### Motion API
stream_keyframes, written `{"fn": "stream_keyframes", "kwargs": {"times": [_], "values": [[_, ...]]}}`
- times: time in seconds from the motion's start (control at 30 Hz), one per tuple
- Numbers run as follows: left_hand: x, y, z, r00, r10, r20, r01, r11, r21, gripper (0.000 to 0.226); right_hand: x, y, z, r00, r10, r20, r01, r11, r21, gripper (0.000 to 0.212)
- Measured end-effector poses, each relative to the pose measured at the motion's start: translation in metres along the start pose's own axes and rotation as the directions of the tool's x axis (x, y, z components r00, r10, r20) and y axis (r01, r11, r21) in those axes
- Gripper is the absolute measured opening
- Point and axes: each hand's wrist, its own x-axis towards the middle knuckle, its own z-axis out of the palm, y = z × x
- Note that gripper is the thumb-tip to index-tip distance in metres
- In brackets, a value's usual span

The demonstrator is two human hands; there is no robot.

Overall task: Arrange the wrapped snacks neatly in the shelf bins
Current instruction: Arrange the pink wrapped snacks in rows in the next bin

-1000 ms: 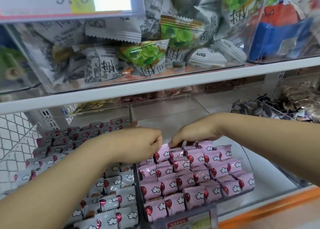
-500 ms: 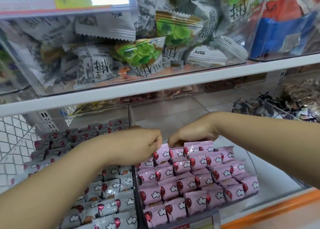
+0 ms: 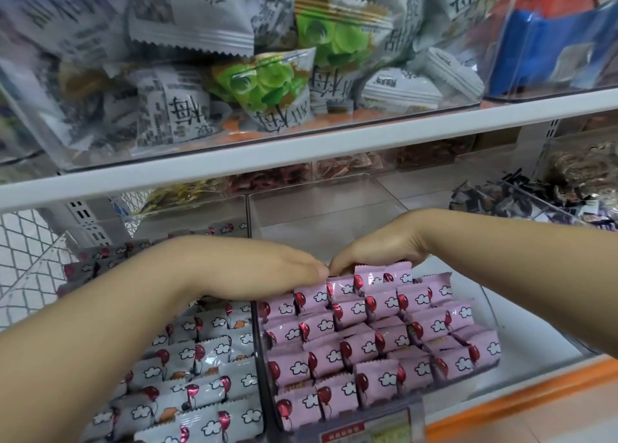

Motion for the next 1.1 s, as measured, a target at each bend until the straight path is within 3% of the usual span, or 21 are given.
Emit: {"fn": "stream_keyframes", "kwargs": {"times": [0.1,0.27,0.43,0.57,0.73,0.8,0.9,0.97,1.03,1.1], "values": [[-0.008,0.003,-0.001,0.993,-0.053,0.101,0.041,0.993,0.114,0.089,0.001,0.001,-0.001,1.0,-0.015,0.026,0.015,1.0,-0.027,0.032],[-0.01,0.006,0.02,0.998,-0.06,0.036,0.049,0.965,0.257,0.103,0.005,0.0,0.003,0.999,0.036,-0.019,-0.037,0.995,-0.088,0.032],[-0.009,0.009,0.017,0.998,-0.055,-0.004,0.055,0.97,0.238,0.094,0.001,-0.002,0.007,0.987,0.072,-0.141,-0.088,0.99,-0.111,0.031],[-0.004,0.013,0.004,0.999,-0.042,-0.002,0.042,0.987,0.153,0.08,-0.009,-0.003,0.008,0.983,0.072,-0.166,-0.071,0.997,0.011,0.04],[0.009,0.019,-0.006,0.993,-0.058,0.102,0.04,0.985,0.17,0.093,-0.021,-0.005,0.013,0.949,0.078,-0.305,-0.118,0.986,-0.115,0.038],[0.011,0.019,-0.006,0.991,-0.053,0.119,0.037,0.99,0.136,0.085,-0.02,-0.004,0.013,0.951,0.062,-0.303,-0.106,0.986,-0.129,0.036],[0.019,0.015,-0.007,0.994,-0.052,0.097,0.042,0.994,0.104,0.061,-0.021,-0.004,0.01,0.967,0.056,-0.249,-0.057,0.998,0.003,0.032],[0.027,0.015,-0.005,0.994,-0.06,0.094,0.051,0.994,0.096,0.047,-0.021,-0.003,0.009,0.957,0.048,-0.287,-0.057,0.998,-0.025,0.03],[0.034,0.016,-0.003,0.995,-0.044,0.092,0.035,0.994,0.101,0.042,-0.02,-0.001,0.01,0.941,0.023,-0.337,-0.067,0.991,-0.118,0.029],[0.034,0.014,0.0,0.996,-0.016,0.09,0.006,0.994,0.108,0.045,-0.019,0.001,0.011,0.957,0.013,-0.29,-0.043,0.994,-0.098,0.03]]}}
